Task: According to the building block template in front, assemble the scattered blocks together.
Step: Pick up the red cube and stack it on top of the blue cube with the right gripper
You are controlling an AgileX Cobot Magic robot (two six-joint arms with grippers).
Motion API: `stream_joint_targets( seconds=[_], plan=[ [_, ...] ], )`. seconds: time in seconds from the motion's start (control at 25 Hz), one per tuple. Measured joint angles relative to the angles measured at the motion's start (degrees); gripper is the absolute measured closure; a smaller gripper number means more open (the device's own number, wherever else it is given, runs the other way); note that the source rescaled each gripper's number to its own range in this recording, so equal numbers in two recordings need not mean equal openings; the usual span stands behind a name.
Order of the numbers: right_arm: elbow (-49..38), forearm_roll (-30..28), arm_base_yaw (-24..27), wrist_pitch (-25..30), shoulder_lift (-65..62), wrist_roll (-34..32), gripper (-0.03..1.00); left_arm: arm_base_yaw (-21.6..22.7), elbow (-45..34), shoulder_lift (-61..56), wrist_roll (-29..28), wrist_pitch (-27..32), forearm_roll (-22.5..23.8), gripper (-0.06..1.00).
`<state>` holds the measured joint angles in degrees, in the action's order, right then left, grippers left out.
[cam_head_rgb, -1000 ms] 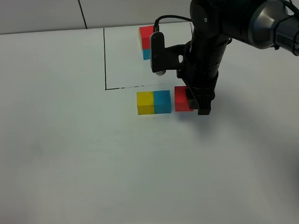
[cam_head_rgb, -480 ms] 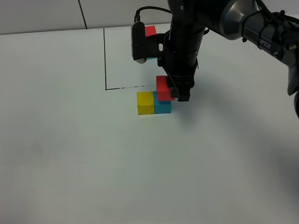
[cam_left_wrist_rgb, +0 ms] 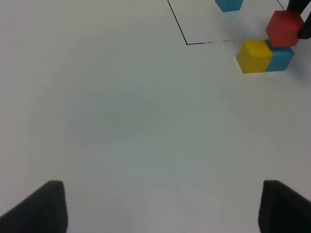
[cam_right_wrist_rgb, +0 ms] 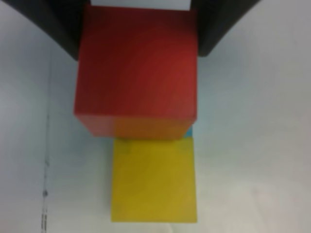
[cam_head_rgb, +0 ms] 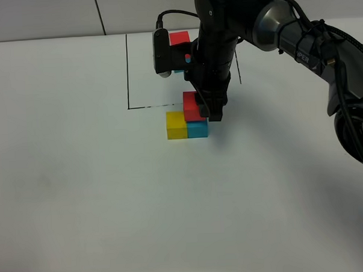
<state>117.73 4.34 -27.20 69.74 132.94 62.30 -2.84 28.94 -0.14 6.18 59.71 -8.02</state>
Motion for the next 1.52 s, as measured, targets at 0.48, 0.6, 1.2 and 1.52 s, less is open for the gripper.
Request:
stream_joint_targets(
  seconds=[0.48, 0.6, 1.2, 1.52],
  plan=[
    [0.0, 0.01, 0.0, 0.0, 0.16, 0.06, 0.96, 0.0, 0.0, 0.0, 0.0, 0.0, 0.0, 0.19],
    [0.0, -0.24, 0.0, 0.0, 0.16, 0.06, 0.96, 0.0, 0.0, 0.0, 0.0, 0.0, 0.0, 0.19],
    [-2.41, -0.17, 0.0, 0.0, -0.98, 0.01, 0.96, 0.0, 0.0, 0.0, 0.0, 0.0, 0.0, 0.19],
    [-2.41, 0.72, 0.0, 0.0, -0.98, 0.58, 0.96, 0.0, 0.0, 0.0, 0.0, 0.0, 0.0, 0.19]
  ],
)
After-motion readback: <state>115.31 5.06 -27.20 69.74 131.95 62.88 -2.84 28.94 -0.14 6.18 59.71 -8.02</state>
